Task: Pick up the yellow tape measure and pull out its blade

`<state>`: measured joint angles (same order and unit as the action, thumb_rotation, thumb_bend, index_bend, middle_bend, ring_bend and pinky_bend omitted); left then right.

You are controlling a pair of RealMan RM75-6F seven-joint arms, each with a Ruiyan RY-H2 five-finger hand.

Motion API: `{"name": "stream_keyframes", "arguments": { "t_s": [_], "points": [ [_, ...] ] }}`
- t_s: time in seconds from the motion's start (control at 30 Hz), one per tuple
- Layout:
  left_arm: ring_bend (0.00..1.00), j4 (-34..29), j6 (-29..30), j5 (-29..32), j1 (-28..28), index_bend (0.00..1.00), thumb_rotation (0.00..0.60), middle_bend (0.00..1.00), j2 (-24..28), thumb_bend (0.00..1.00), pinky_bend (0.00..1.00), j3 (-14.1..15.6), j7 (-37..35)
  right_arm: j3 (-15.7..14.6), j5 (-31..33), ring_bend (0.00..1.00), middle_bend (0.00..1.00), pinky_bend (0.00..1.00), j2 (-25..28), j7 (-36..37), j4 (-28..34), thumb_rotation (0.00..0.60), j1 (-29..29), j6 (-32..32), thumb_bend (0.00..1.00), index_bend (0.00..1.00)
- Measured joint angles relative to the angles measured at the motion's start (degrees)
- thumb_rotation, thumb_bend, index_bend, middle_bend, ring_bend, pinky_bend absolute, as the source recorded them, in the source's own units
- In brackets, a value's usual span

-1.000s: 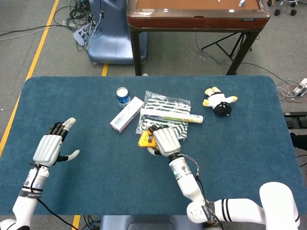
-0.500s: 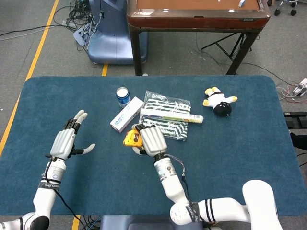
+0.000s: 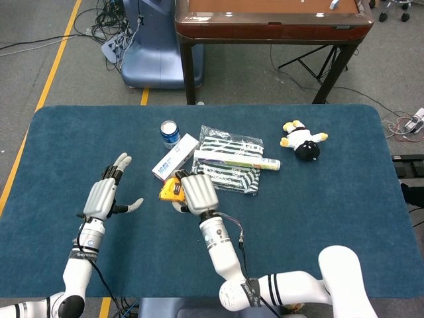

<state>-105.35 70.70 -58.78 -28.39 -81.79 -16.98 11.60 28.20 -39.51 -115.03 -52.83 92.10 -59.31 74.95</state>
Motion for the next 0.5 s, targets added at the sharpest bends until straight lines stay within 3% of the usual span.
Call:
{"name": "stream_keyframes", "arguments": {
  "t_s": [0.5],
  "points": [
    [0.0,0.49,1.04,-0.41,-1.04,0.0,0.6,0.0,-3.72,0.18,0.0,0.38,-0.98,0.84,1.16,0.47,0.54,0.38,-2.38,1.05,-4.51,0.6,-2.58,-0.09,0.57,0.55]
  ]
}}
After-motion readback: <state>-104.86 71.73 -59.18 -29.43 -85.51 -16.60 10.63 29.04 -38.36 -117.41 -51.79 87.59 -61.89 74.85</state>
